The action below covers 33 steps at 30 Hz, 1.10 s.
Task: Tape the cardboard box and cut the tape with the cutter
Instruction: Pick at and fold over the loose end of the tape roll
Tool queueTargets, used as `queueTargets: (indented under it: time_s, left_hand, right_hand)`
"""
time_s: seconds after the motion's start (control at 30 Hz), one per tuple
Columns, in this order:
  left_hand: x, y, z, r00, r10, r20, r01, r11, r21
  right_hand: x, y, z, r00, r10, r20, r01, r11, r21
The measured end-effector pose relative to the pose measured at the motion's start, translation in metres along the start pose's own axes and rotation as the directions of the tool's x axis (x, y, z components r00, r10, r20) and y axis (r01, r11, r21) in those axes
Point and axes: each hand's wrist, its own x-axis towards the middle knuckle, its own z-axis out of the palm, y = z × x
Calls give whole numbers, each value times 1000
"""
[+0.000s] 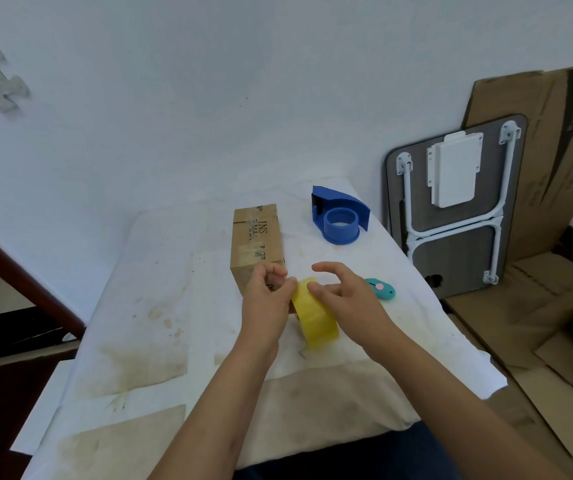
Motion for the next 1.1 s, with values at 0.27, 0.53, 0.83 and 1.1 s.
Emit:
queueTargets:
  time_s: [0.27, 0.53, 0.83, 1.1]
  left_hand:
    - [-7, 4, 10, 976, 174, 134, -188, 977, 103]
    - [10, 6, 17, 982, 78, 173, -99, 988, 117]
    - [15, -2, 15, 987, 12, 161, -31, 993, 115]
    - [15, -1, 12, 989, -29, 145, 7, 988, 152]
  right_hand:
    - [7, -4, -5, 980, 161, -114, -145, 980, 133]
    - [20, 1, -40, 930, -300, -212, 187, 884, -429]
    - [25, 45, -64, 939, -337, -69, 116, 500, -858]
    - [19, 55, -54, 937, -346, -50, 116, 443, -889]
